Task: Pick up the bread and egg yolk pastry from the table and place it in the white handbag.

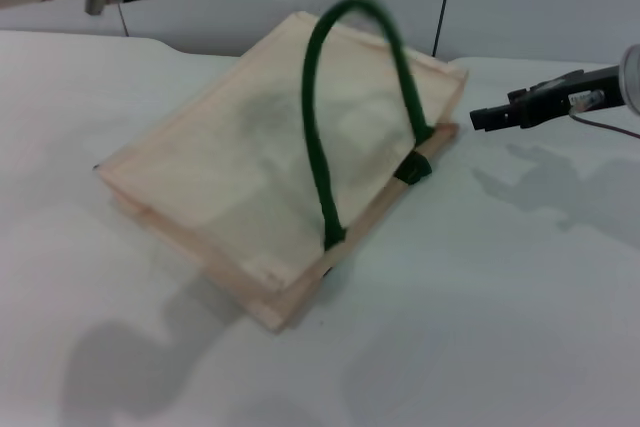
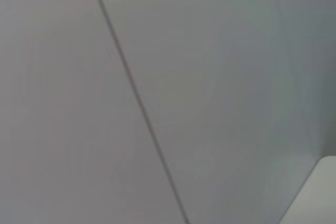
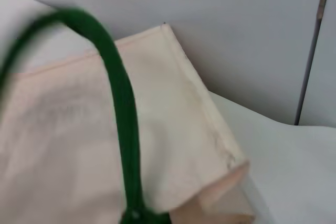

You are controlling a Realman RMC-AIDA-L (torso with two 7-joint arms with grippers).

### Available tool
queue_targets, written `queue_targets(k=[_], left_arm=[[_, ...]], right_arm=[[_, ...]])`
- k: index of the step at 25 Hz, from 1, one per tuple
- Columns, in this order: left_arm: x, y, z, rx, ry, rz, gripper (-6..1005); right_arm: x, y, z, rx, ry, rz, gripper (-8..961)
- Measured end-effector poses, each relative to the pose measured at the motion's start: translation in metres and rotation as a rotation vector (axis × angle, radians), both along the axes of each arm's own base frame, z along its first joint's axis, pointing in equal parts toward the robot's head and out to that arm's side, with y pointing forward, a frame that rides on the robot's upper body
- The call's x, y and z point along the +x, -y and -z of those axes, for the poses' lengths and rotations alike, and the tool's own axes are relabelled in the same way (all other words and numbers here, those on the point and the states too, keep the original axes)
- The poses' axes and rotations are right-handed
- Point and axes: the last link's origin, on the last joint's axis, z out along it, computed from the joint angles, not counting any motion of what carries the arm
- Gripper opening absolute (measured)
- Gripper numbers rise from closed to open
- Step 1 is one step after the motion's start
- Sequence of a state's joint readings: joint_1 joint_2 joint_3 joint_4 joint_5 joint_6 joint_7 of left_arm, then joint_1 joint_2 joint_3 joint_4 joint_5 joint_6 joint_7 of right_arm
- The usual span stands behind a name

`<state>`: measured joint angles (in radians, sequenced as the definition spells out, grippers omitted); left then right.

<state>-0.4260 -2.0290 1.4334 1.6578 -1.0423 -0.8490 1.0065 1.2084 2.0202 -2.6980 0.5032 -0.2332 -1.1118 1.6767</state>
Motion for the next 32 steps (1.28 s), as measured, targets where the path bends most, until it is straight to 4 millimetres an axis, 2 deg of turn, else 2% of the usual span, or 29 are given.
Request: queue_targets(k=[7,12,15,20,24,27,28,29,32], left_arm=[[-0.006,0.0,0.006,-0.027,0.027,0.013,819],[-0.017,-0.004,-0.004,0.054,0.053,-0.02,820],[-0.025,-0.007,-0.014,0.129,0.081,-0.047,820],[-0.041,-0.013,-0.03,0.256,0.165,-0.115,819],[-0.05,-0.015,-0.034,0.291,0.214,-0.15,819],[-0.056,-0.018,-0.033,0.317,0.246,-0.177,819],[-0.06,-0.019,-0.03,0.339,0.249,-0.186,819],[-0.06,-0.019,-0.03,0.339,0.249,-0.186,818],[-0.065,-0.019,-0.028,0.368,0.241,-0.193,818]], right_arm=[[0.001,0.0,-0.001,0.004,-0.003,0.004,731],[0.003,-0.001,-0.006,0.045,-0.039,0.012,731],[0.004,-0.002,-0.016,0.097,-0.104,-0.013,730],[0.003,0.008,-0.042,0.246,-0.315,-0.166,730],[0.008,0.02,-0.057,0.365,-0.415,-0.293,729],[0.013,0.031,-0.06,0.458,-0.466,-0.389,729],[0.018,0.04,-0.056,0.537,-0.499,-0.451,729],[0.018,0.04,-0.056,0.537,-0.499,-0.451,729],[0.026,0.052,-0.049,0.679,-0.483,-0.555,729]])
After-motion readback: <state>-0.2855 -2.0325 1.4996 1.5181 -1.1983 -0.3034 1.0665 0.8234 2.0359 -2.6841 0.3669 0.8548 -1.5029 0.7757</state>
